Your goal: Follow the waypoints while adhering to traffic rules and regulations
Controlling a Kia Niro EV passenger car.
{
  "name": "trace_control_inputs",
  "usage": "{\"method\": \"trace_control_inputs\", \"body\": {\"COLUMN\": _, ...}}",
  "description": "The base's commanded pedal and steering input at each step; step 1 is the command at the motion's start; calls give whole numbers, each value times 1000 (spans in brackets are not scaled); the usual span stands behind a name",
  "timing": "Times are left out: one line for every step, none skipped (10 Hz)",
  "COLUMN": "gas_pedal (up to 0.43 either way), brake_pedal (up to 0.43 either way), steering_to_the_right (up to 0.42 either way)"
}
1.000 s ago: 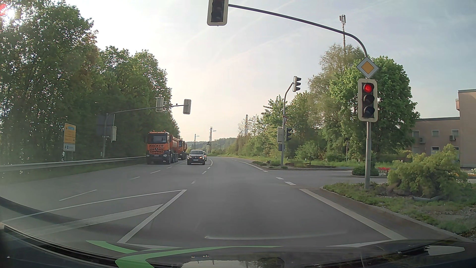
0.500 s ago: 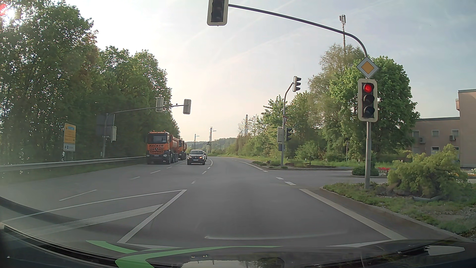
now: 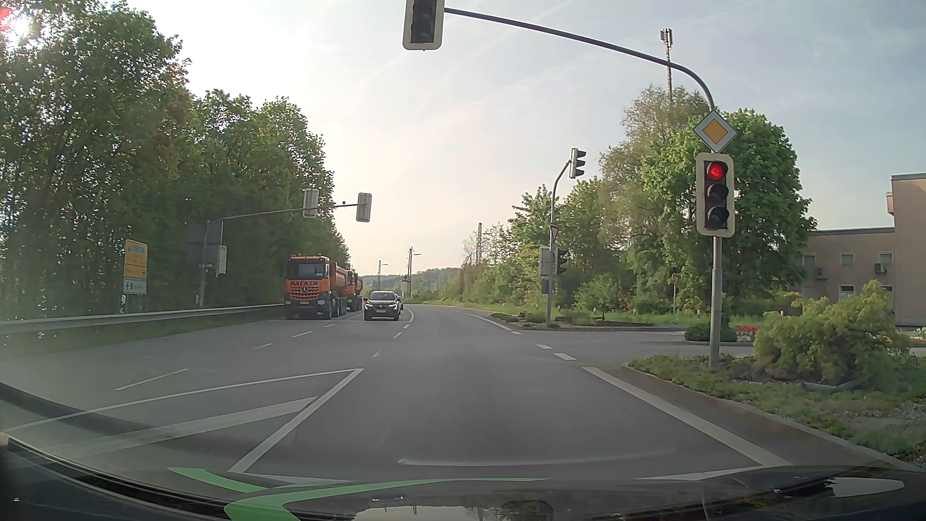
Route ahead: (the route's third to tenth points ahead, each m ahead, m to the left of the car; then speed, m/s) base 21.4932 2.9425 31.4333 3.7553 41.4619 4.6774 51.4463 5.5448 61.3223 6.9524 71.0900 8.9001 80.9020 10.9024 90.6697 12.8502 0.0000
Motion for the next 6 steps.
{"method": "trace_control_inputs", "body": {"gas_pedal": 0, "brake_pedal": 262, "steering_to_the_right": 4}}
{"method": "trace_control_inputs", "body": {"gas_pedal": 0, "brake_pedal": 262, "steering_to_the_right": 4}}
{"method": "trace_control_inputs", "body": {"gas_pedal": 0, "brake_pedal": 262, "steering_to_the_right": 4}}
{"method": "trace_control_inputs", "body": {"gas_pedal": 0, "brake_pedal": 262, "steering_to_the_right": 4}}
{"method": "trace_control_inputs", "body": {"gas_pedal": 0, "brake_pedal": 262, "steering_to_the_right": 4}}
{"method": "trace_control_inputs", "body": {"gas_pedal": 0, "brake_pedal": 262, "steering_to_the_right": 4}}
